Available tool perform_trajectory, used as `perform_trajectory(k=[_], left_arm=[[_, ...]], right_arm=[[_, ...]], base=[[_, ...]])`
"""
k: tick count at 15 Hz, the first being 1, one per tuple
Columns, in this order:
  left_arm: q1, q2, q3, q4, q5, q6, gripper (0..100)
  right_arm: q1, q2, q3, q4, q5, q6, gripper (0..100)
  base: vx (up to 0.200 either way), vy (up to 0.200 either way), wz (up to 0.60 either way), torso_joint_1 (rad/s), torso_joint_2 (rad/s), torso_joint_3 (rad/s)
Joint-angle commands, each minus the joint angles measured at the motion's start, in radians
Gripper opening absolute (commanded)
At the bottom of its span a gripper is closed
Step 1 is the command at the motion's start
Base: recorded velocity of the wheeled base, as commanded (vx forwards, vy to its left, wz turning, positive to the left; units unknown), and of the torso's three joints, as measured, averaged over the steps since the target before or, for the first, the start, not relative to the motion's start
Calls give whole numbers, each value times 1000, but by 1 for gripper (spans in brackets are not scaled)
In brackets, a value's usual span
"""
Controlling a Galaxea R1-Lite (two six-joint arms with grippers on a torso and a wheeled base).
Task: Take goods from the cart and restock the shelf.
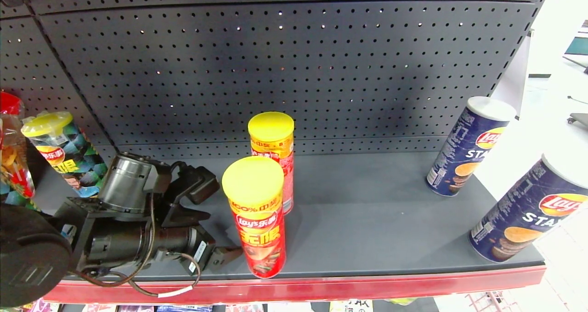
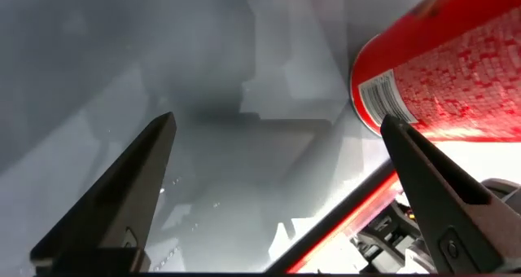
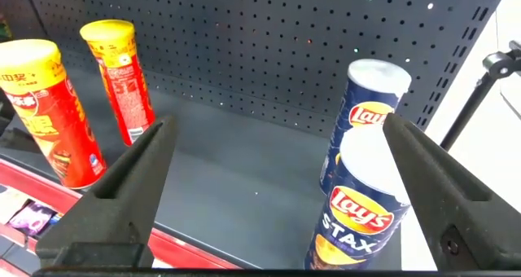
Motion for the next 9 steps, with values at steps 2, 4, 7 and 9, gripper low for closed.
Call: perform_trajectory(k=[2, 4, 7, 9], left_arm=[[0, 13, -15, -1, 0, 0, 100], [0, 16, -19, -1, 0, 0, 100], [0, 16, -19, -1, 0, 0, 100], [0, 15, -19, -1, 0, 0, 100]], right_arm=[[0, 6, 6, -1, 1, 0, 100], [0, 6, 10, -1, 1, 0, 100], [0, 6, 12, -1, 2, 0, 100], [0, 6, 13, -1, 2, 0, 100]], base=[[0, 0, 0, 0, 0, 0], [0, 0, 0, 0, 0, 0], [0, 0, 0, 0, 0, 0], [0, 0, 0, 0, 0, 0]])
